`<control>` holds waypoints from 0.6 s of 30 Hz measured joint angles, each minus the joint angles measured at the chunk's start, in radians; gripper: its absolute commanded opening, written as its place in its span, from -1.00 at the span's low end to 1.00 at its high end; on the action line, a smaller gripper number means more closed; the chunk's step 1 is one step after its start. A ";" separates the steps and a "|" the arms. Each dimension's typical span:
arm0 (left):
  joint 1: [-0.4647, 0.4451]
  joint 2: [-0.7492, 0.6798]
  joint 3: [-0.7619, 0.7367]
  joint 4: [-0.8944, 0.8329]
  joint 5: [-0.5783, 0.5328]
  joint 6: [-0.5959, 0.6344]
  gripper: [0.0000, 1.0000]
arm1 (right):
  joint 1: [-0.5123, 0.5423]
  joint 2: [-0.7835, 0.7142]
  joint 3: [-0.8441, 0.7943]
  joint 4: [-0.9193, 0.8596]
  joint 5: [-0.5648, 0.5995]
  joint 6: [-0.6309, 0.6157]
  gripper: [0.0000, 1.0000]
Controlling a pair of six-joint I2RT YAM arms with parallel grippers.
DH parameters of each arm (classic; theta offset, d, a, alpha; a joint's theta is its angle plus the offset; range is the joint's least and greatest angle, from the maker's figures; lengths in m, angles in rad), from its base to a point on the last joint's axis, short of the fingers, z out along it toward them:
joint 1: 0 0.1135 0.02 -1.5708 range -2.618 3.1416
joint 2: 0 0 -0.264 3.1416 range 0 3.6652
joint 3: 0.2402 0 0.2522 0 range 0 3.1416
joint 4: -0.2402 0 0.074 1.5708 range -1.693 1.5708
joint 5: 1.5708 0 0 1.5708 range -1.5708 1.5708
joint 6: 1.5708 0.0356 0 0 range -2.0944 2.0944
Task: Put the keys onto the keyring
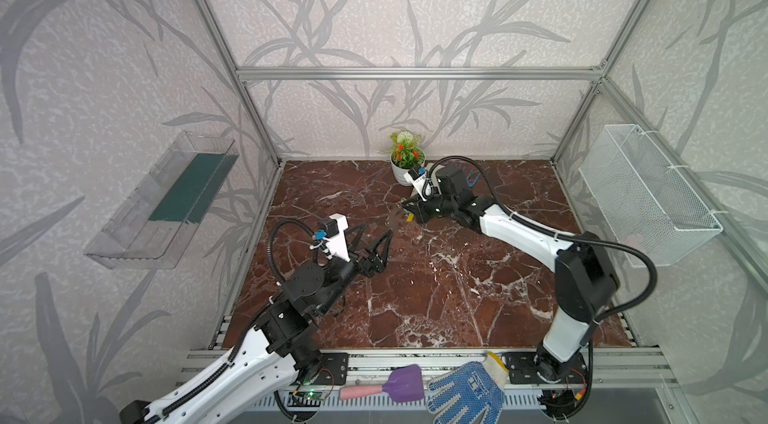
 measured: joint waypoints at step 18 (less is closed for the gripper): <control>-0.002 -0.011 -0.028 -0.006 -0.027 -0.007 0.76 | 0.064 0.039 -0.098 -0.067 0.039 -0.041 -1.00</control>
